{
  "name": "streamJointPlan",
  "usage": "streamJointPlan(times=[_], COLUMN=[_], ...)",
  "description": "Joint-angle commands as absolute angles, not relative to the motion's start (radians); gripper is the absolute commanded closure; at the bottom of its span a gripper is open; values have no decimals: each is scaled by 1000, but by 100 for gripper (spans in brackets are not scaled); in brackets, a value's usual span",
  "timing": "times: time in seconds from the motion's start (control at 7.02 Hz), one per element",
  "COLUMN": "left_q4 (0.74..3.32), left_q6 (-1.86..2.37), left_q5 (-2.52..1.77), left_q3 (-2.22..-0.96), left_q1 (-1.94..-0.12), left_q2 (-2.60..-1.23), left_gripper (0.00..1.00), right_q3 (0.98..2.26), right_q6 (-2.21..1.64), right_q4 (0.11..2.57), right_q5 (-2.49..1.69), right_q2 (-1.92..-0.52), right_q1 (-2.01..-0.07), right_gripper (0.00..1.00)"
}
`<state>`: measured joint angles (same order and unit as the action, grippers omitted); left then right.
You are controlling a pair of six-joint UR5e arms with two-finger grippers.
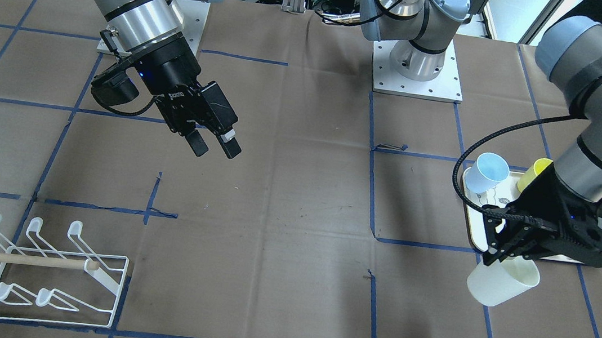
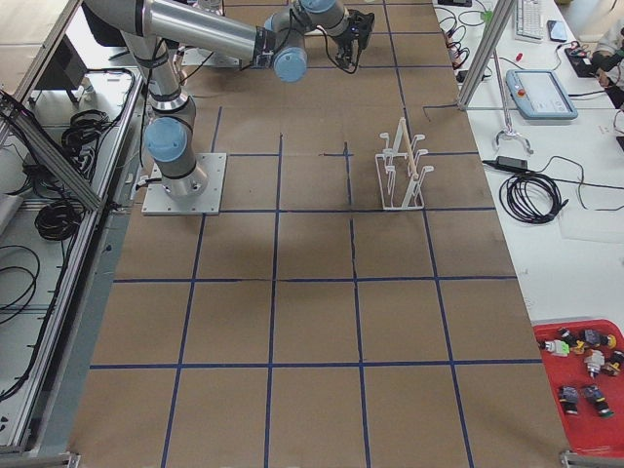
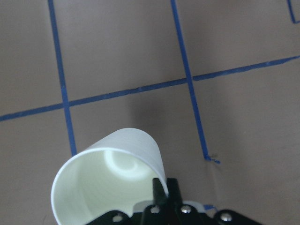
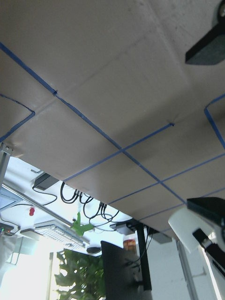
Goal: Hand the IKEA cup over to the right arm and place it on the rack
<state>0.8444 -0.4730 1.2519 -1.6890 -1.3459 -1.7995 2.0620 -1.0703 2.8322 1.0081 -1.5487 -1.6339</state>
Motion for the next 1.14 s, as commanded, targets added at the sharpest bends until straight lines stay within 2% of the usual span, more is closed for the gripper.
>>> streamJointPlan(times=[0.0,0.28,0.71,1.0], left_q4=[338,-1,-338,-587], left_q6=[-474,-412,-278,-62], left_q5=[1050,952,870,882], left_q3=[-1895,-2038,-2150,-2164], left_q1=[-1379,-1426,-1521,-1577], left_q2=[-1809,-1812,-1871,-1952], left_gripper=[100,100,100,100], right_q3=[2164,2172,2174,2172], right_q6=[-1434,-1479,-1496,-1485], right_q4=[3078,3105,3105,3091], right_q5=[991,991,976,768], right_q2=[-1546,-1546,-1546,-1522], right_q1=[-1635,-1635,-1637,-1629], right_gripper=[0,0,0,0])
